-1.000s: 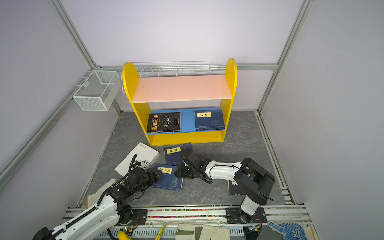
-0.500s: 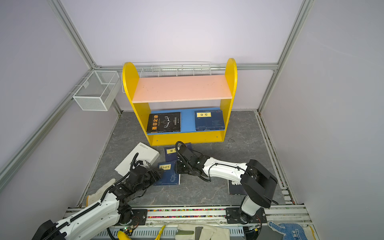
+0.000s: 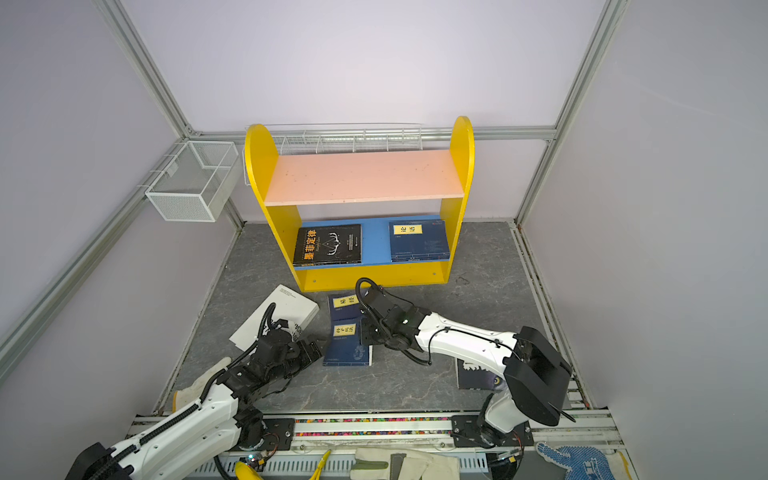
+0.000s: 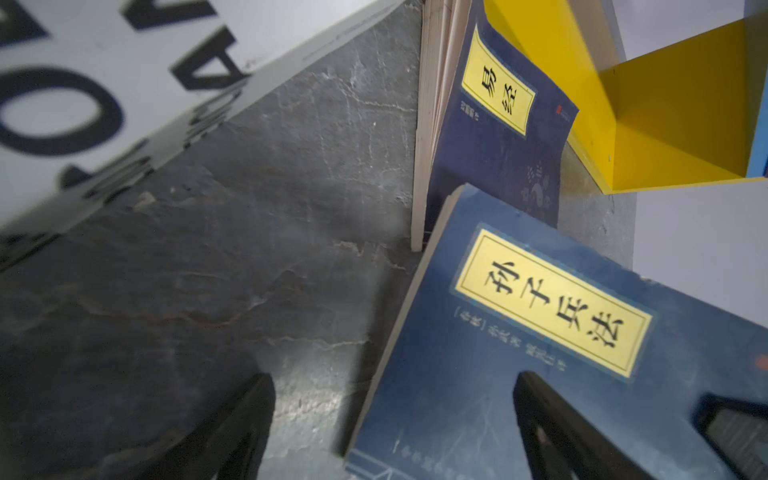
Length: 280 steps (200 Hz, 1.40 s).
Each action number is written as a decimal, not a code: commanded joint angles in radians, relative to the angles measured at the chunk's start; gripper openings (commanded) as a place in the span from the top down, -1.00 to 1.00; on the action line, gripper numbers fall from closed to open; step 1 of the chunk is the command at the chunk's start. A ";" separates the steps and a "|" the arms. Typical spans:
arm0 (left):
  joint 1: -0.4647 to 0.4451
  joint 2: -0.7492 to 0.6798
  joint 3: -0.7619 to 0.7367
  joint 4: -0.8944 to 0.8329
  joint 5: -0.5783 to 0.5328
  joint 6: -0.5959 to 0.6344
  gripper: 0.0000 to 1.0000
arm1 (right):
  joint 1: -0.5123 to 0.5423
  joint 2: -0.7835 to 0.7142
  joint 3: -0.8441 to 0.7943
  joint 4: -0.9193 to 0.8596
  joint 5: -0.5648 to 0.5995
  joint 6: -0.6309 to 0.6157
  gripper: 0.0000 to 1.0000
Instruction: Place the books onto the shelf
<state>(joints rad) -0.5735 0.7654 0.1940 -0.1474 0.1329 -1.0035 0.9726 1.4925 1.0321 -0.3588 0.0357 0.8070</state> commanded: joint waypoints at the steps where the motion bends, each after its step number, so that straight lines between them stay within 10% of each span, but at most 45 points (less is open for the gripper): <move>1: 0.023 -0.034 0.033 0.000 0.148 0.010 -0.83 | -0.066 -0.070 -0.029 0.041 -0.095 0.019 0.60; 67: 0.014 0.049 -0.063 0.383 0.346 -0.278 -0.84 | -0.139 -0.096 -0.065 0.102 -0.217 0.125 0.59; 185: -0.100 0.320 -0.039 0.712 0.268 -0.465 -0.80 | -0.151 -0.111 -0.123 0.199 -0.230 0.219 0.60; 280: -0.100 0.331 -0.005 0.896 0.014 -0.439 -0.38 | -0.157 -0.100 -0.168 0.237 -0.260 0.244 0.59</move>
<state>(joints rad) -0.6708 1.0874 0.1444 0.5941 0.2249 -1.4540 0.8135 1.3952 0.9043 -0.1623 -0.1806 1.0199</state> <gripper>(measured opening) 0.711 0.208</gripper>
